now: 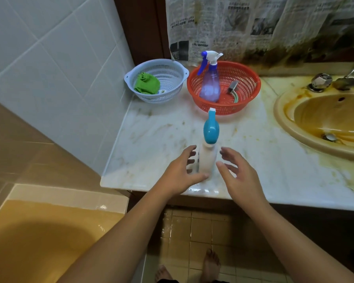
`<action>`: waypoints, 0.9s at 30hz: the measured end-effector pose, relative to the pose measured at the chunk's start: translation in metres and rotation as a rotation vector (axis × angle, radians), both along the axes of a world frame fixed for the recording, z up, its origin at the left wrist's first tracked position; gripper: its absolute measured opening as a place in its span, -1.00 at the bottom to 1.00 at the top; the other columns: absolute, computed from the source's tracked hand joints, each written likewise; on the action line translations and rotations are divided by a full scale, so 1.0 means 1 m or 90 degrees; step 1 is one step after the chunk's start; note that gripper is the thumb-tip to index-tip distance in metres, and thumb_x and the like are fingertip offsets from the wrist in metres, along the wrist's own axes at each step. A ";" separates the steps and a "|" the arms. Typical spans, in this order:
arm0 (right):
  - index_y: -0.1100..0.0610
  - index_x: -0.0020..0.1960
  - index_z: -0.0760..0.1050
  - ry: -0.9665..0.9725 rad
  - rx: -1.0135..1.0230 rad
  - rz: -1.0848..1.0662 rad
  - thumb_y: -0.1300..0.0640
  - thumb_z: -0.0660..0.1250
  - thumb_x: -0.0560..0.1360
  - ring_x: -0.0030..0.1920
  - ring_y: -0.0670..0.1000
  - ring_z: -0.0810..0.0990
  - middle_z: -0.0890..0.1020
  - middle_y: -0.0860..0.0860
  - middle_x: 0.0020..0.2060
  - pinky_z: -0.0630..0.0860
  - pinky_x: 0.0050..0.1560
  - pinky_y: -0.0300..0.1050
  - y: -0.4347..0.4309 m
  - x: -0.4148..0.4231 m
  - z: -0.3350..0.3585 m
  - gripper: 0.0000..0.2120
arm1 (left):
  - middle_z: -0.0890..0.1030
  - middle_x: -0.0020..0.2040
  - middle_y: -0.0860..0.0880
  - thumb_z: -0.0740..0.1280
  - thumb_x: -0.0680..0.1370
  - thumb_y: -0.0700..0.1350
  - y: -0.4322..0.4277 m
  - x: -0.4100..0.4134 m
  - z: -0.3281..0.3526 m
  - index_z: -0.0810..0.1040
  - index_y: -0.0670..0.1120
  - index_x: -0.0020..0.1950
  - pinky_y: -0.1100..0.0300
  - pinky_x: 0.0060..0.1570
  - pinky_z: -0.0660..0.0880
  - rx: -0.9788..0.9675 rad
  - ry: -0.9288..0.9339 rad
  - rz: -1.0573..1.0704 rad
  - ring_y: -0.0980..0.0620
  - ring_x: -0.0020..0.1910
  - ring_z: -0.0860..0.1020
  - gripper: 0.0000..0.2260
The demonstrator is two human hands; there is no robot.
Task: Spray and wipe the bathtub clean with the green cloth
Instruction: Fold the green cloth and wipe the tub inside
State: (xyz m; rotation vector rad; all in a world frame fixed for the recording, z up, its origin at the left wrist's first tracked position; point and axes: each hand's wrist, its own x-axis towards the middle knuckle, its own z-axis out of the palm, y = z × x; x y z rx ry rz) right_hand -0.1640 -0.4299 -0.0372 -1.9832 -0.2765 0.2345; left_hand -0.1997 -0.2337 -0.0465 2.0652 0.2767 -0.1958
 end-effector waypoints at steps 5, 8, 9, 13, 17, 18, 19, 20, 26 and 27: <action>-0.23 0.39 0.44 0.003 -0.003 0.044 -0.04 0.32 0.64 0.25 -0.36 0.50 0.54 -0.37 0.26 0.46 0.09 -0.48 0.005 -0.040 0.001 -0.67 | 0.56 0.36 0.17 0.46 0.61 -0.08 0.013 -0.036 0.003 0.43 0.08 0.54 0.30 0.36 0.48 -0.078 -0.048 0.096 0.28 0.32 0.53 -0.49; -0.31 0.41 0.40 0.022 -0.001 0.103 -0.09 0.31 0.65 0.31 -0.34 0.48 0.51 -0.42 0.31 0.43 0.23 -0.42 0.027 -0.051 0.000 -0.64 | 0.62 0.32 0.18 0.44 0.62 -0.06 0.021 -0.050 0.006 0.58 0.13 0.41 0.25 0.36 0.50 -0.088 -0.058 0.148 0.25 0.33 0.55 -0.64; -0.33 0.43 0.39 0.023 0.002 0.116 -0.10 0.30 0.65 0.32 -0.34 0.47 0.49 -0.42 0.33 0.42 0.27 -0.37 0.036 -0.052 0.001 -0.63 | 0.63 0.31 0.20 0.43 0.62 -0.06 0.024 -0.053 0.007 0.59 0.15 0.39 0.24 0.36 0.50 -0.088 -0.060 0.158 0.26 0.33 0.55 -0.67; -0.27 0.47 0.40 0.021 0.039 0.123 -0.06 0.27 0.68 0.34 -0.26 0.50 0.51 -0.33 0.38 0.47 0.37 -0.20 0.074 -0.043 0.006 -0.63 | 0.64 0.28 0.21 0.38 0.66 -0.13 0.046 -0.053 0.019 0.60 0.10 0.38 0.30 0.34 0.48 -0.072 -0.085 0.203 0.32 0.28 0.55 -0.69; -0.18 0.50 0.41 0.022 0.062 0.133 -0.03 0.25 0.69 0.34 -0.23 0.51 0.51 -0.28 0.40 0.45 0.35 -0.29 0.122 -0.025 0.015 -0.62 | 0.63 0.30 0.23 0.35 0.67 -0.11 0.083 -0.035 0.029 0.59 0.09 0.42 0.33 0.32 0.49 -0.048 -0.102 0.240 0.32 0.28 0.56 -0.69; -0.17 0.50 0.42 0.020 0.064 0.135 -0.02 0.25 0.69 0.32 -0.25 0.52 0.51 -0.28 0.39 0.42 0.31 -0.39 0.135 -0.019 0.016 -0.62 | 0.63 0.30 0.23 0.35 0.68 -0.10 0.094 -0.028 0.030 0.58 0.10 0.42 0.32 0.31 0.49 -0.049 -0.104 0.245 0.30 0.28 0.56 -0.69; -0.15 0.50 0.43 0.019 0.072 0.134 0.01 0.26 0.69 0.30 -0.25 0.53 0.53 -0.27 0.38 0.40 0.26 -0.46 0.149 -0.011 0.016 -0.62 | 0.63 0.29 0.23 0.35 0.68 -0.10 0.106 -0.020 0.030 0.59 0.10 0.41 0.32 0.30 0.49 -0.051 -0.104 0.248 0.30 0.28 0.56 -0.69; -0.12 0.50 0.45 0.019 0.083 0.130 0.04 0.28 0.69 0.28 -0.26 0.54 0.55 -0.25 0.36 0.40 0.24 -0.50 0.163 -0.003 0.015 -0.62 | 0.63 0.28 0.23 0.35 0.68 -0.10 0.118 -0.011 0.030 0.59 0.10 0.41 0.33 0.29 0.49 -0.056 -0.107 0.253 0.30 0.27 0.56 -0.70; 0.02 0.42 0.54 -0.011 0.135 0.058 0.16 0.31 0.66 0.26 -0.25 0.58 0.63 -0.17 0.28 0.50 0.30 -0.29 0.242 0.058 0.012 -0.66 | 0.68 0.20 0.16 0.35 0.66 -0.17 0.196 0.066 0.033 0.64 0.00 0.33 0.44 0.14 0.48 -0.074 -0.164 0.328 0.30 0.15 0.60 -0.74; 0.04 0.41 0.56 -0.018 0.136 0.041 0.17 0.31 0.66 0.24 -0.25 0.59 0.64 -0.16 0.26 0.51 0.29 -0.28 0.253 0.069 0.013 -0.67 | 0.68 0.19 0.15 0.35 0.65 -0.19 0.208 0.081 0.035 0.64 -0.02 0.34 0.49 0.09 0.45 -0.067 -0.170 0.334 0.32 0.13 0.60 -0.73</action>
